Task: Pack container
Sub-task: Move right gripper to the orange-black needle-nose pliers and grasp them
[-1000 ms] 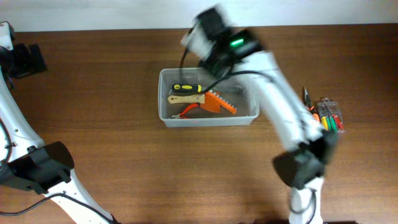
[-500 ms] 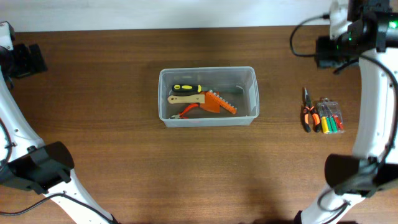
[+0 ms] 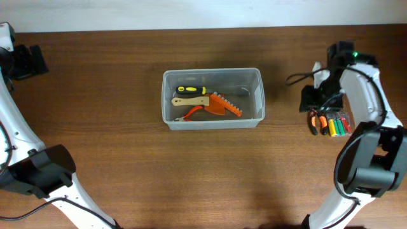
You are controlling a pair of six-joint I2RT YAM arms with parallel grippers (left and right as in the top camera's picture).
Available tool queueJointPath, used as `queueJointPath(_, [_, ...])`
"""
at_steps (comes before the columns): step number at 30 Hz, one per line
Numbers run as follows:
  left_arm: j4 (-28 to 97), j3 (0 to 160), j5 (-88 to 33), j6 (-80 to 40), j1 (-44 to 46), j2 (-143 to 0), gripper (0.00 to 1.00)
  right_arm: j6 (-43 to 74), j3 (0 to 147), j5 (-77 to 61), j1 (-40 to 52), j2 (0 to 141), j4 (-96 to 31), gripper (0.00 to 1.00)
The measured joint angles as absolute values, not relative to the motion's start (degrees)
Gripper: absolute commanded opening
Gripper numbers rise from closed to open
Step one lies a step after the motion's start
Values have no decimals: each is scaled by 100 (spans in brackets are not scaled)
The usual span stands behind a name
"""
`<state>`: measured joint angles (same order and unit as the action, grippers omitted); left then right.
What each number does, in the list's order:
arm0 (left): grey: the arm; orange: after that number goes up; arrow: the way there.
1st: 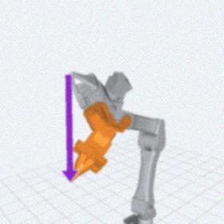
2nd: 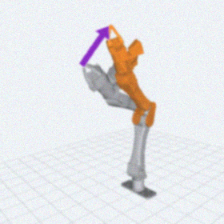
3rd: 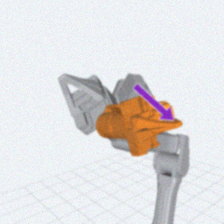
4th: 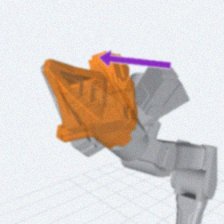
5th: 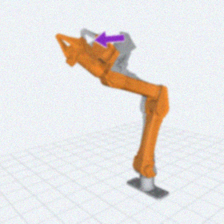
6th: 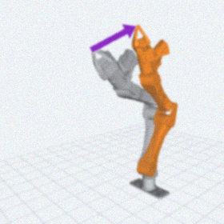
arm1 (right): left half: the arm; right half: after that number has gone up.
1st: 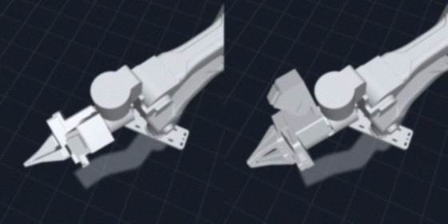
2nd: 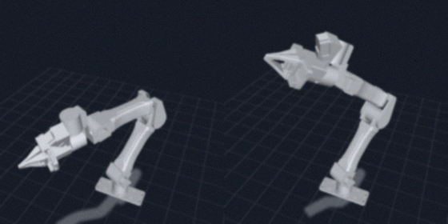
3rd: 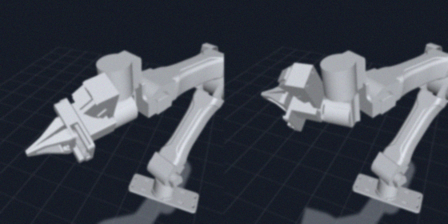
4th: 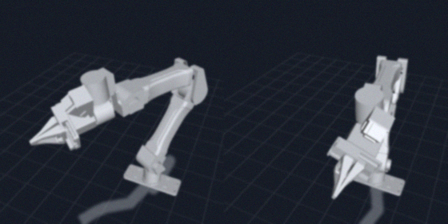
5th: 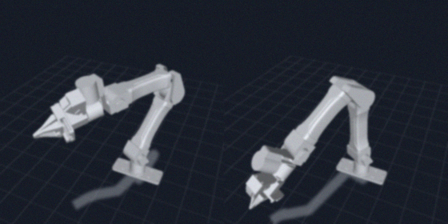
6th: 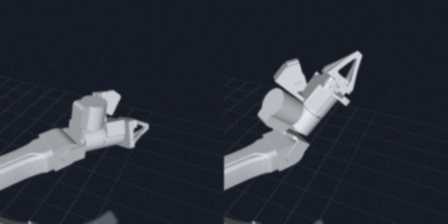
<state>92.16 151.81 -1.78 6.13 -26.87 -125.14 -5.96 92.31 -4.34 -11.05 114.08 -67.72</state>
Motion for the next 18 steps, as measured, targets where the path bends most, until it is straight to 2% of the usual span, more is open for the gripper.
queueJointPath(4, [9218, 15181, -178, 613, -2687, -12514, 99, -591, 8591, -285, -1105, 11410, -6316, 63])
queueJointPath(8, [9220, 15181, -178, 613, -2687, -12514, 99, -596, 8097, -78, -1109, 11408, -5909, 63])
queueJointPath(18, [9218, 15181, -178, 613, -2687, -12514, 99, -602, 8020, 43, -1205, 11408, -5461, 67])
